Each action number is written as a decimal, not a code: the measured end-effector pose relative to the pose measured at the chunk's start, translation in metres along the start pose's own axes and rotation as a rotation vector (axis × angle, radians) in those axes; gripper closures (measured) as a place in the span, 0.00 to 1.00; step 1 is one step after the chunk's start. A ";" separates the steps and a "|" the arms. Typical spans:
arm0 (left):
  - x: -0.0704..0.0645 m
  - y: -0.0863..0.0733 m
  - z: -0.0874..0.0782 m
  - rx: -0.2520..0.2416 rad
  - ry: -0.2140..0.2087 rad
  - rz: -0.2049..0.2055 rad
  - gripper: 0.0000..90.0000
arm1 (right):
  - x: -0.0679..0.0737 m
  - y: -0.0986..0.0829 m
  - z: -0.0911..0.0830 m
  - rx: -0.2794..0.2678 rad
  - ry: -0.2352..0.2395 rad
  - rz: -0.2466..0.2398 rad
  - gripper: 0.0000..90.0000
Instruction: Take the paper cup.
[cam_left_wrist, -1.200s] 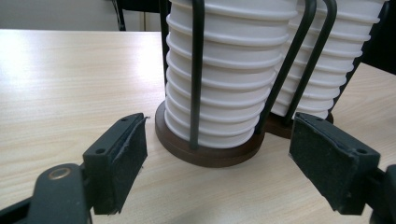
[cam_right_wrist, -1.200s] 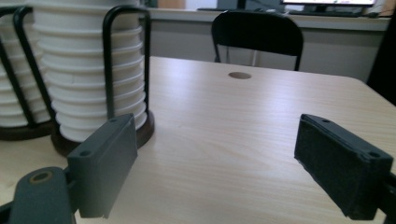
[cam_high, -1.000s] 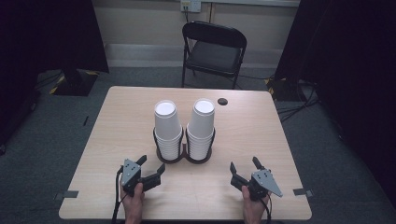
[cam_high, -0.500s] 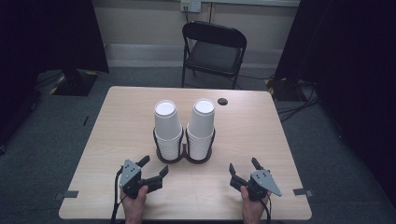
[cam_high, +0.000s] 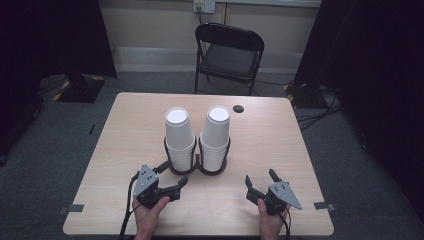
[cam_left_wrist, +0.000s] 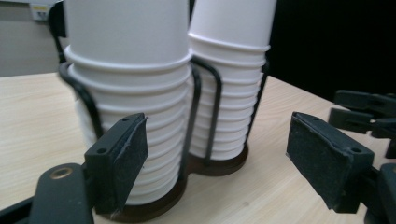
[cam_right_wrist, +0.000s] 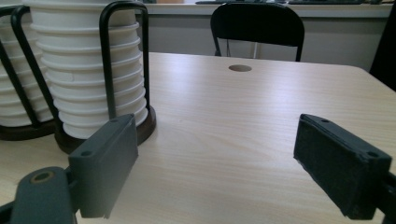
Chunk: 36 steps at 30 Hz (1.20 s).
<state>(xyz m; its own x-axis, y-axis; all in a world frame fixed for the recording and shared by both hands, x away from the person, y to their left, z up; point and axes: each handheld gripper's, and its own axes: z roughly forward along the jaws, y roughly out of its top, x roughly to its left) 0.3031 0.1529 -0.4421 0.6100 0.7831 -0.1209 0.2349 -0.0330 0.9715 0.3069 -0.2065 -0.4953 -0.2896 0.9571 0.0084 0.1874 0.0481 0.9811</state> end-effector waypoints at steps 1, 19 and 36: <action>-0.002 0.001 0.001 -0.002 -0.009 0.003 0.23 | 0.000 0.000 0.000 0.002 0.009 0.002 0.15; -0.022 0.029 0.022 0.000 -0.073 0.091 0.24 | 0.000 0.000 0.000 0.012 0.015 0.001 0.15; -0.033 0.066 0.043 0.039 -0.077 0.136 0.24 | 0.001 0.000 0.000 0.020 0.021 -0.003 0.17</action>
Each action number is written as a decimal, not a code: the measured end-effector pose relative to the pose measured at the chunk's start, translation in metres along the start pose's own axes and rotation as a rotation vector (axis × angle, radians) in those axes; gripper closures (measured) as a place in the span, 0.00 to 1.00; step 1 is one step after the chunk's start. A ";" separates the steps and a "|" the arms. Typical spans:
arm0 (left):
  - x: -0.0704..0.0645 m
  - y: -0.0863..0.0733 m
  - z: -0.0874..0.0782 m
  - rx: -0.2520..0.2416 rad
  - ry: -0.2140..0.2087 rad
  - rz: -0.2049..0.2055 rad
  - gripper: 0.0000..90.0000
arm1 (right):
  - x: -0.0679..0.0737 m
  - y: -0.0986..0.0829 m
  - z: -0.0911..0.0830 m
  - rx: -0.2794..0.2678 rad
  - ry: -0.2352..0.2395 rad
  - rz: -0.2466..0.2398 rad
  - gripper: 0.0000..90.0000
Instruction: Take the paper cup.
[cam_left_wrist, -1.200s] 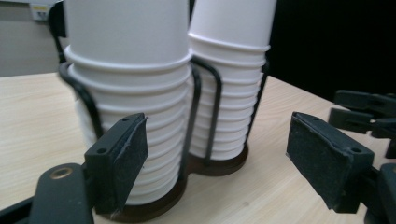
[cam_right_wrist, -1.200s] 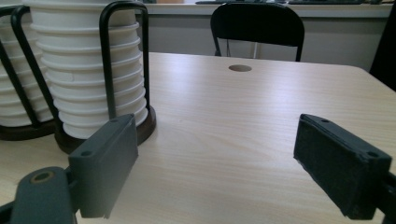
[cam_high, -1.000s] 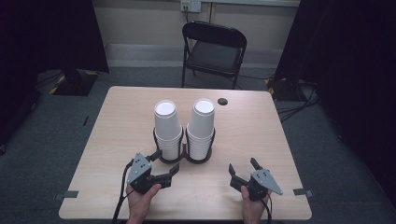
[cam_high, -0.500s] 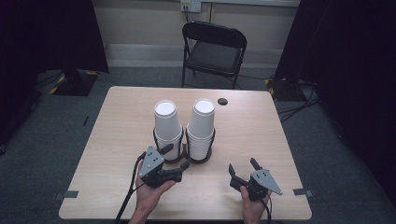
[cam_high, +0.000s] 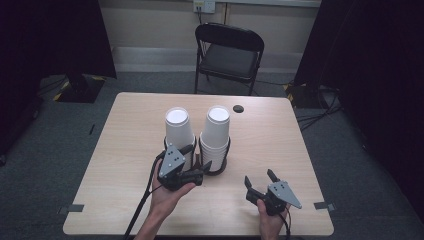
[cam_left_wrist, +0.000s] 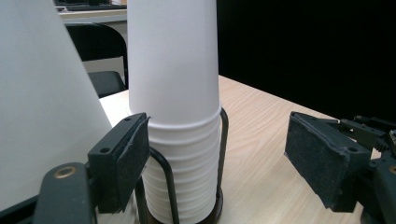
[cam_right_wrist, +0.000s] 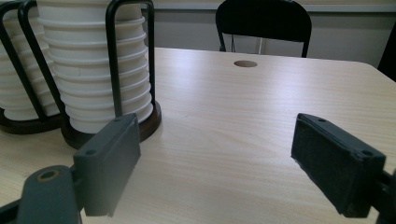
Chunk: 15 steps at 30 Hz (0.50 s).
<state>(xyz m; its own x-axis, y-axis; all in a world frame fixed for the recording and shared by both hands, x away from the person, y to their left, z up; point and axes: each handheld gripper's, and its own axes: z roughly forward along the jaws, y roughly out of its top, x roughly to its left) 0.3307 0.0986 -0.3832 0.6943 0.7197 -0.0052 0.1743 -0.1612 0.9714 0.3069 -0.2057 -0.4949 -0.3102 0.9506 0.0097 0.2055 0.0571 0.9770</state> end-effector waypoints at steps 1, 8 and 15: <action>0.000 0.002 0.001 0.006 -0.003 0.003 0.24 | 0.000 0.000 0.000 0.002 -0.001 0.000 0.17; 0.003 0.018 0.009 0.012 -0.034 0.034 0.19 | 0.000 0.000 0.000 0.002 -0.002 0.003 0.17; 0.008 0.032 0.013 0.028 -0.062 0.047 0.18 | 0.000 0.000 0.000 0.002 -0.001 0.004 0.17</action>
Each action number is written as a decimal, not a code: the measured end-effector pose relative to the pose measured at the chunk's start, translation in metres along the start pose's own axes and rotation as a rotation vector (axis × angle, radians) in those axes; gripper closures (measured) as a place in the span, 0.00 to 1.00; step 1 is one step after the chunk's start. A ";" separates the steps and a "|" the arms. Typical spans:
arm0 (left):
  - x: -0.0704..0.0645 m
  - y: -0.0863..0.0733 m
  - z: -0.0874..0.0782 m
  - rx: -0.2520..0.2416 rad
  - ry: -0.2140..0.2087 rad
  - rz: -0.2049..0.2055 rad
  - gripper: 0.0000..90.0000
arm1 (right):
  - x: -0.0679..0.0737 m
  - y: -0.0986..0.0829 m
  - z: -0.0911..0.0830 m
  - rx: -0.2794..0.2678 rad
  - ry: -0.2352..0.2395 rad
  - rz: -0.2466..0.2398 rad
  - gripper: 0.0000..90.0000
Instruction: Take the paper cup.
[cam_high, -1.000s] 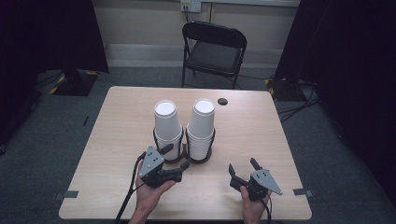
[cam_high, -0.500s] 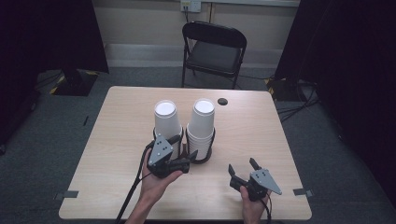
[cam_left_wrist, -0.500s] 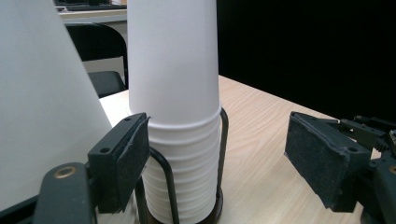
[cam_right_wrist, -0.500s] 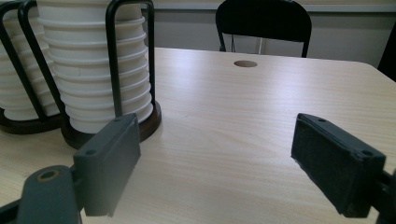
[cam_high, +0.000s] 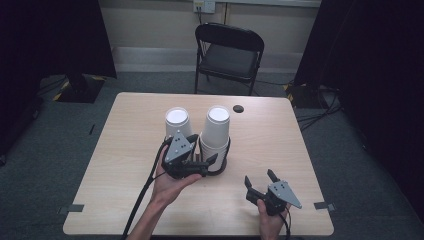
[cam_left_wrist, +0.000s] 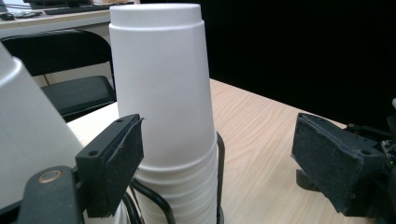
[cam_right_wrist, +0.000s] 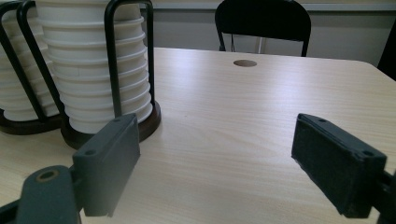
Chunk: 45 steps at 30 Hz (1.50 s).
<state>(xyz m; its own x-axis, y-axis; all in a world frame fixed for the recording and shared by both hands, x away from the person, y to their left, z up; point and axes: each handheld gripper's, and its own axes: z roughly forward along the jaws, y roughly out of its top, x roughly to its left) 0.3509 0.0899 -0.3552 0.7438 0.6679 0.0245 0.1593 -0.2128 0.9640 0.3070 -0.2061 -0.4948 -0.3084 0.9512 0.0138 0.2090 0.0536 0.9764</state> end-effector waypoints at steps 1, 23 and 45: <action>0.001 0.002 0.000 -0.001 -0.002 -0.001 0.18 | 0.000 0.000 0.000 0.000 0.000 0.000 0.17; 0.020 0.052 0.030 0.052 0.001 0.014 0.17 | -0.001 0.000 0.000 0.001 0.006 0.016 0.17; 0.041 0.062 0.057 0.132 -0.020 0.017 0.26 | -0.001 0.000 0.001 0.003 0.010 0.011 0.17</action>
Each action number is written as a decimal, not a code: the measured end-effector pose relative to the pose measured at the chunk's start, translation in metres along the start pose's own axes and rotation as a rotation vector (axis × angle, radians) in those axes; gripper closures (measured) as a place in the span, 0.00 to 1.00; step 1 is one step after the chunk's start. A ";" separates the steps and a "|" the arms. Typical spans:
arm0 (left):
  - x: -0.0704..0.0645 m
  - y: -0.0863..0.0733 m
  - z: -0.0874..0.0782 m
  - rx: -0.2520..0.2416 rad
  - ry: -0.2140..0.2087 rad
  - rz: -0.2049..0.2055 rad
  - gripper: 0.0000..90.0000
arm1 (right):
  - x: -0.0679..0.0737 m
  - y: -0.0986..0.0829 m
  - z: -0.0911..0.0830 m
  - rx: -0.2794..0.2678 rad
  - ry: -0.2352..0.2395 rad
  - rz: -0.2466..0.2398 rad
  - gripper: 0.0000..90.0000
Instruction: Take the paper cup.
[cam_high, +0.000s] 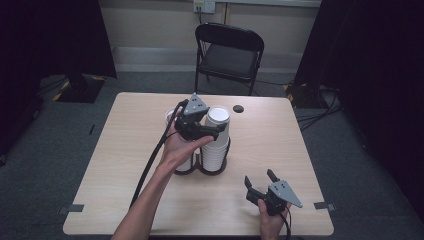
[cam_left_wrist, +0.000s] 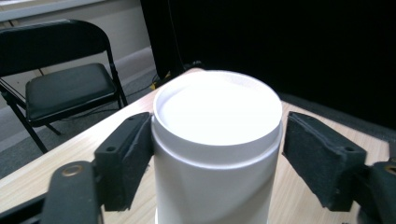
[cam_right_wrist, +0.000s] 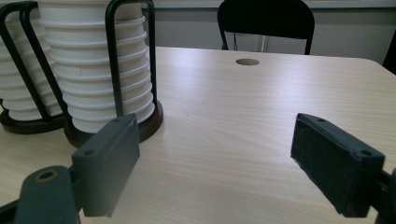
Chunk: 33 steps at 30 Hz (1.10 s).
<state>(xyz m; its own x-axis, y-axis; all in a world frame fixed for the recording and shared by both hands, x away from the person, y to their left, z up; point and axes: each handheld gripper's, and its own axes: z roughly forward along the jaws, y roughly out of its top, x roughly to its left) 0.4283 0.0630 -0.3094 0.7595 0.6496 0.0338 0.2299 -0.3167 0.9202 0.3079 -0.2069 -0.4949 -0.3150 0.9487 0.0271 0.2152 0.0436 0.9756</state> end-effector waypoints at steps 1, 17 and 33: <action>-0.001 0.001 0.002 0.009 0.001 0.006 0.23 | 0.000 0.000 0.000 0.000 0.001 -0.002 0.17; -0.003 0.007 0.028 0.127 0.027 0.051 0.19 | 0.000 0.000 0.000 -0.003 -0.001 -0.005 0.17; -0.001 0.009 0.028 0.128 0.014 0.034 0.23 | 0.000 0.000 0.000 -0.001 -0.003 -0.004 0.17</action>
<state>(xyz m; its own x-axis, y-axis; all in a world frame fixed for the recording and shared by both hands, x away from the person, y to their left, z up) 0.4469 0.0403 -0.3116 0.7596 0.6465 0.0705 0.2807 -0.4237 0.8612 0.3076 -0.2067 -0.4949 -0.3131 0.9495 0.0226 0.2132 0.0471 0.9759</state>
